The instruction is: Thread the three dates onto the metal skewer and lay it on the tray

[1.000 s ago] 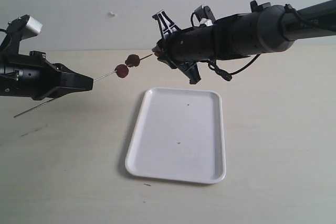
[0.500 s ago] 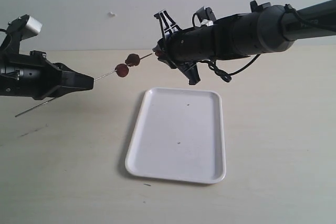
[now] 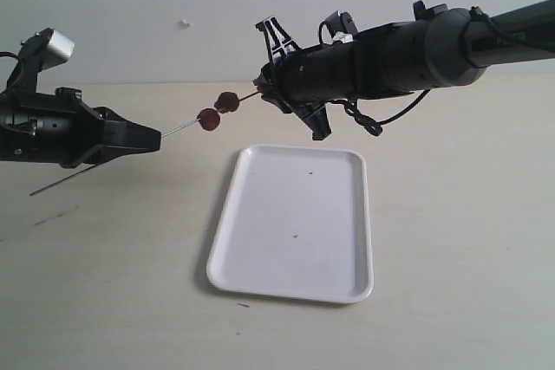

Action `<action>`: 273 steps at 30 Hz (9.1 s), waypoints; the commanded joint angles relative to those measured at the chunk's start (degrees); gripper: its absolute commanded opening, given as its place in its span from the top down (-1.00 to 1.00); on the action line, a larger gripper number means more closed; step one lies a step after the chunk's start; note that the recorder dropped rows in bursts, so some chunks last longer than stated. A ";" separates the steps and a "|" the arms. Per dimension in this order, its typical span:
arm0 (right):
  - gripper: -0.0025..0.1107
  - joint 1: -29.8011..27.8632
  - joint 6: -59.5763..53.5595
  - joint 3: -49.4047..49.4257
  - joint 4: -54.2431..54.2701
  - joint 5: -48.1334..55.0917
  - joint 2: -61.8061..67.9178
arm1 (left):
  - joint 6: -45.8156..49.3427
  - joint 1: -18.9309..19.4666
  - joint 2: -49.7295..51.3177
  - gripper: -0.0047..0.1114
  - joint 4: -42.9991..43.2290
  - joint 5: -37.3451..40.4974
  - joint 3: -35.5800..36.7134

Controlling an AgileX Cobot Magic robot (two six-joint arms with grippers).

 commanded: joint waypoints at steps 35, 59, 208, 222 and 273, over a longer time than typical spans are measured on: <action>0.54 -0.11 -2.03 -0.38 -0.08 -0.27 -0.01 | 4.07 -0.13 2.77 0.92 -5.18 0.37 0.35; 0.54 -0.11 -1.86 -0.38 -0.08 -0.14 -0.01 | 3.10 -0.13 1.51 0.92 -3.64 0.78 0.35; 0.63 0.01 -9.74 -0.38 -0.08 13.50 -0.01 | 12.87 -7.41 6.19 0.92 -9.94 -3.81 -5.08; -0.11 0.01 -12.72 -0.38 -0.08 9.92 -0.01 | 12.70 -7.41 6.00 0.92 -9.94 -4.36 -5.08; 0.63 -1.12 -12.75 3.68 -54.03 10.64 -22.49 | 9.19 -7.83 6.34 0.92 -9.94 -7.09 -1.33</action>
